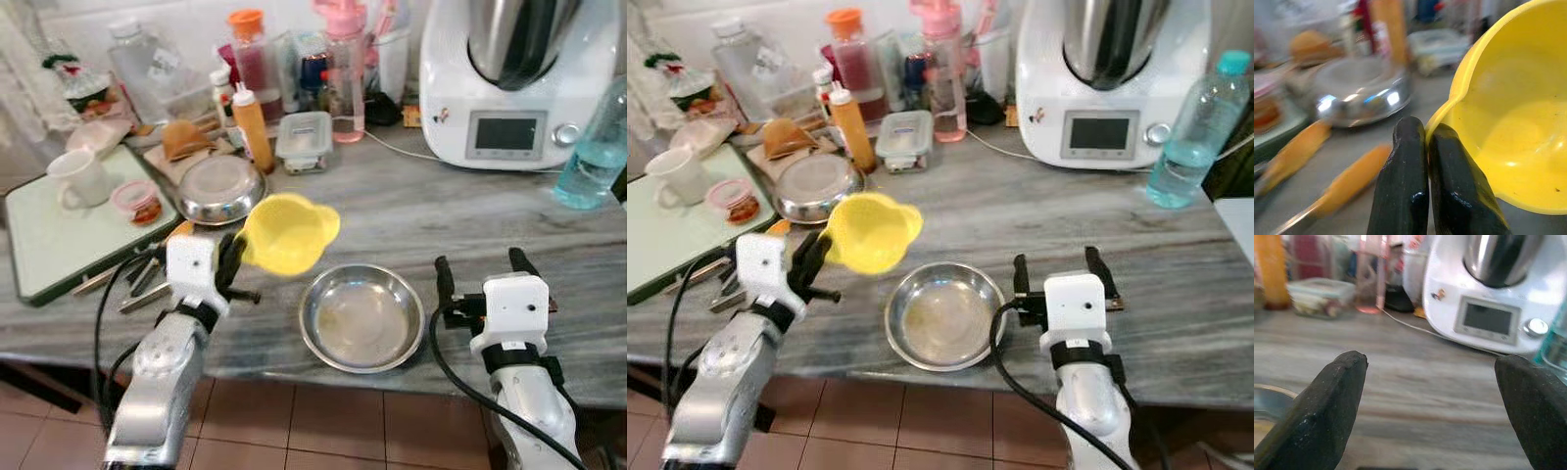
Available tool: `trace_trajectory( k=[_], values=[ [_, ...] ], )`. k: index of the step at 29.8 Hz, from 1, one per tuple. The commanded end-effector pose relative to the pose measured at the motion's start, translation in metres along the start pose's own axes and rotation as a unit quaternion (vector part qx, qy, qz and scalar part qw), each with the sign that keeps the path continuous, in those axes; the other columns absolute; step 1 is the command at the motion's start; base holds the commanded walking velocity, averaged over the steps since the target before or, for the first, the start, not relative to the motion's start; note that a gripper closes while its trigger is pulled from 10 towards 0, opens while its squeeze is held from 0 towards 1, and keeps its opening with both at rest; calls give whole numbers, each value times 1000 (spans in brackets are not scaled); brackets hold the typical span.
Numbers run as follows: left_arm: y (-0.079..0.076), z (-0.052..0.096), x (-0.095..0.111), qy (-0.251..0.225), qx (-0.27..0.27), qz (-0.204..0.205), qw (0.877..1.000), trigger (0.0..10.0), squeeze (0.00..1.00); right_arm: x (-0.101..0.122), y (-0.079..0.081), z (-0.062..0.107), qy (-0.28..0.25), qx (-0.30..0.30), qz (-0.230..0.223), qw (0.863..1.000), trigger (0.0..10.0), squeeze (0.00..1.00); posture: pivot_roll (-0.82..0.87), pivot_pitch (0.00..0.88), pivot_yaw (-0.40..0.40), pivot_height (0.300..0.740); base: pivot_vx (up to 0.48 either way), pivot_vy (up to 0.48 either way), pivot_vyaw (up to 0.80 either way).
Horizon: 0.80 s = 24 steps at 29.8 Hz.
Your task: Setting the table
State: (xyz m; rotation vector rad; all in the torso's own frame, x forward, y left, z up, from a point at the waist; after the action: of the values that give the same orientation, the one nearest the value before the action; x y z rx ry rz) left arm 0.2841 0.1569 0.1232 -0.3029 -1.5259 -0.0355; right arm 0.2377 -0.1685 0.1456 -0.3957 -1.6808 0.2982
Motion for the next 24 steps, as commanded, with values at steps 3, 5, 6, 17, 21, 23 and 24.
trace_trajectory(
  k=[3,5,6,17,21,23,24],
  values=[
    [0,-6,9,4,1,-14,1000,10000,0,5,3,1,-7,11,4,1000,10000,0,-93,54,112,740,0,0,0],
    [4,-11,12,19,9,-15,1000,10000,0,6,4,0,-10,15,8,1000,10000,0,-96,56,116,740,0,0,0],
    [6,-12,12,27,14,-13,999,10000,0,6,5,0,-10,16,8,1000,10000,0,-96,56,116,740,0,0,0],
    [-2,-37,7,118,17,2,993,10000,0,4,13,17,-6,53,5,999,10000,0,-110,63,143,740,0,0,0],
    [-7,-44,12,120,13,12,993,10000,0,1,13,27,0,73,8,997,10000,0,-118,65,148,740,0,0,0],
    [-9,-49,16,123,11,15,992,10000,0,0,13,33,5,89,1,996,10000,0,-125,63,154,740,0,0,0],
    [-9,-49,16,123,11,15,992,10000,0,0,13,33,5,89,1,996,10000,0,-125,63,154,740,0,0,0]
  ],
)
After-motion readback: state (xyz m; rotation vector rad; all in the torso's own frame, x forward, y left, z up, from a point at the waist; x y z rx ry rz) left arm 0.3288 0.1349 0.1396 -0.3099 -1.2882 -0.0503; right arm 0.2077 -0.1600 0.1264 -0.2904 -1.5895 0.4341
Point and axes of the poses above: a point about 5 cm out from each wrist's last joint towards the gripper, its own z axis pointing back from the gripper into the wrist, its own x axis along the axis of the wrist's last joint, y = z × x, the point moved 1 cm from there along -z, pointing out of the wrist towards the gripper, and after that the axes turned 10 degrees about z, right-handed, at the moved point
